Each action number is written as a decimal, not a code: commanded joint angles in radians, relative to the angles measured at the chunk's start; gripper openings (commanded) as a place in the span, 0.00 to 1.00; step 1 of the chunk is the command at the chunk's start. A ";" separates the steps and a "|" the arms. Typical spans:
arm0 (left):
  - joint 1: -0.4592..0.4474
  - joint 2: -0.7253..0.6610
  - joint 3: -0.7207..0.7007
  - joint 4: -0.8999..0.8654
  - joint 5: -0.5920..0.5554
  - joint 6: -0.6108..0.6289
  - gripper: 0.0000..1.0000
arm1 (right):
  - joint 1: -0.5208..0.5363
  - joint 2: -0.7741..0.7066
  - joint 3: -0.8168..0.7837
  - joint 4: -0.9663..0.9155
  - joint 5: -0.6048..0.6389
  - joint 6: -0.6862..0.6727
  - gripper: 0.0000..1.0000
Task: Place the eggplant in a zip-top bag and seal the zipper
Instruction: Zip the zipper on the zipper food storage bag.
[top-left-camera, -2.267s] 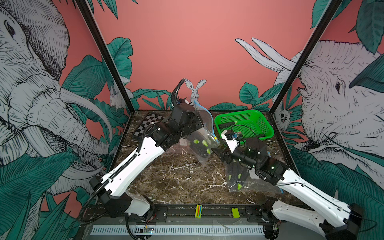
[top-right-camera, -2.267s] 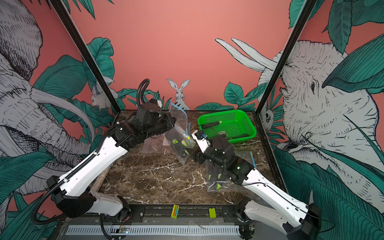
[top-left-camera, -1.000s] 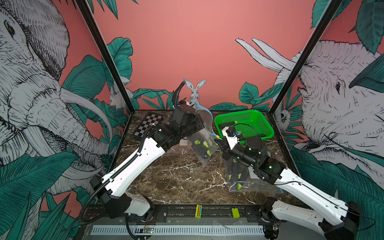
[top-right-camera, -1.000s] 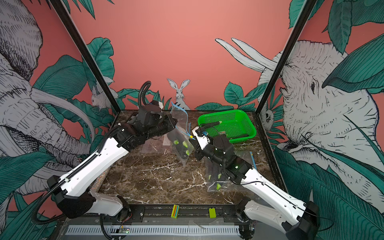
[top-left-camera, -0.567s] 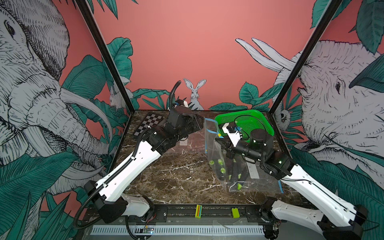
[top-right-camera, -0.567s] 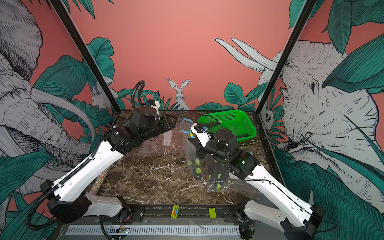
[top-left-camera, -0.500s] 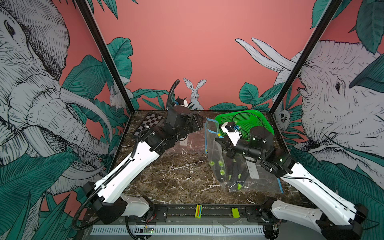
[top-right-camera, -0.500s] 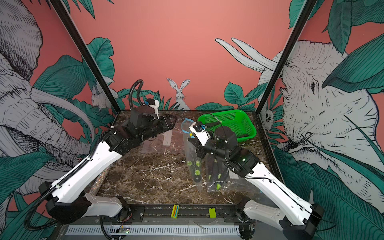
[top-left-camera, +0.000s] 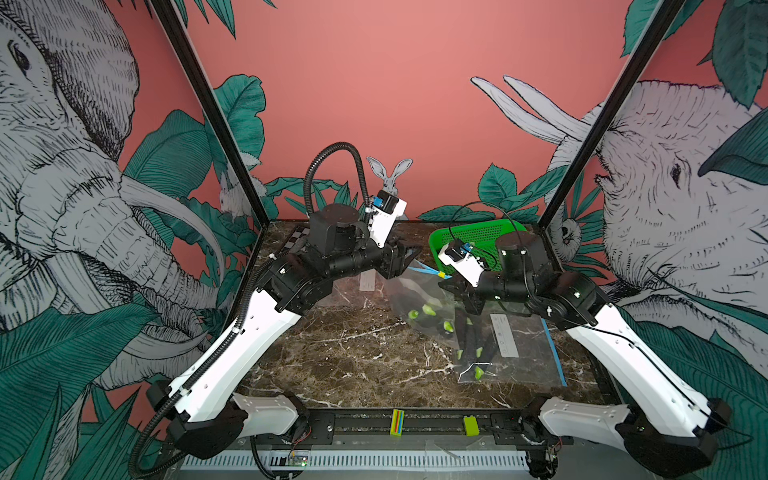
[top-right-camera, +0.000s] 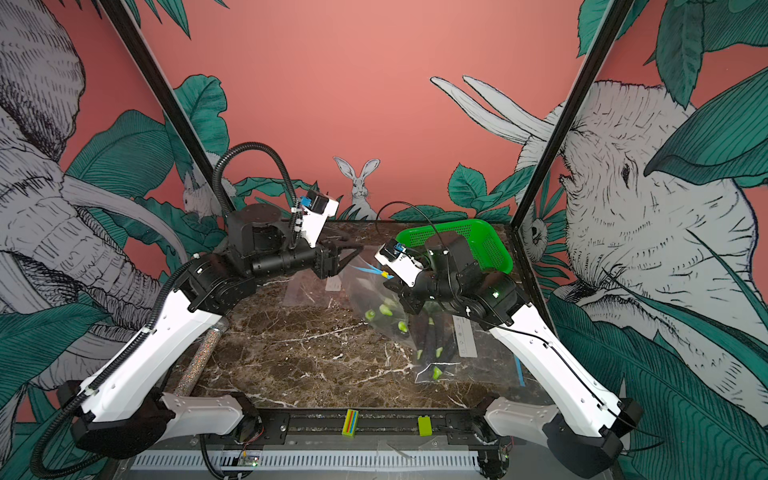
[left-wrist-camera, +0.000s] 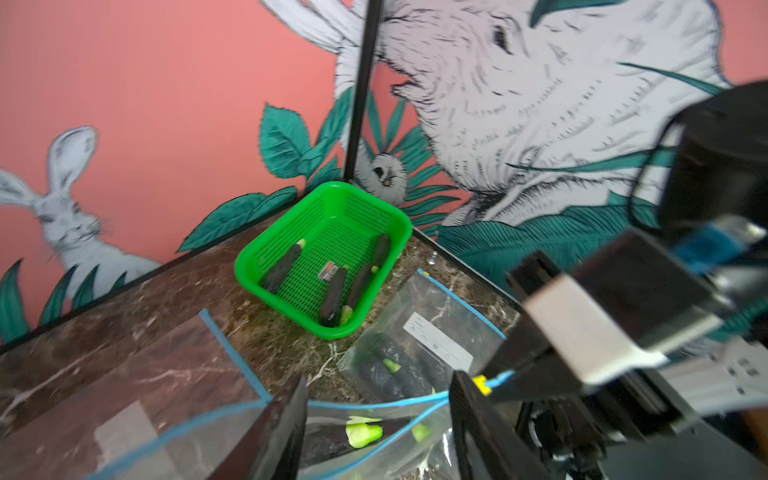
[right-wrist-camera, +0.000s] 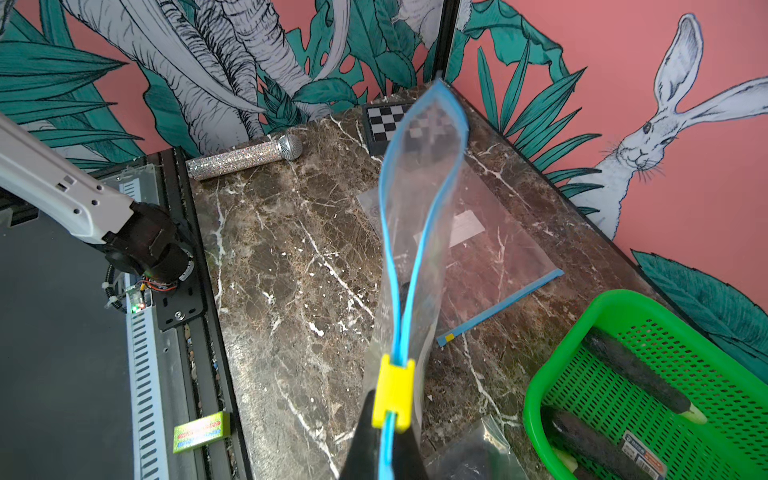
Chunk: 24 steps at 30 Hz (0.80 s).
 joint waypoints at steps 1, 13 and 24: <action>0.006 -0.009 0.030 -0.032 0.231 0.218 0.60 | -0.009 0.007 0.043 -0.057 -0.036 -0.032 0.00; 0.007 0.148 0.169 -0.268 0.379 0.400 0.61 | -0.011 0.028 0.063 -0.055 -0.080 -0.028 0.00; 0.008 0.151 0.143 -0.262 0.454 0.446 0.56 | -0.018 0.016 0.062 -0.055 -0.129 -0.036 0.00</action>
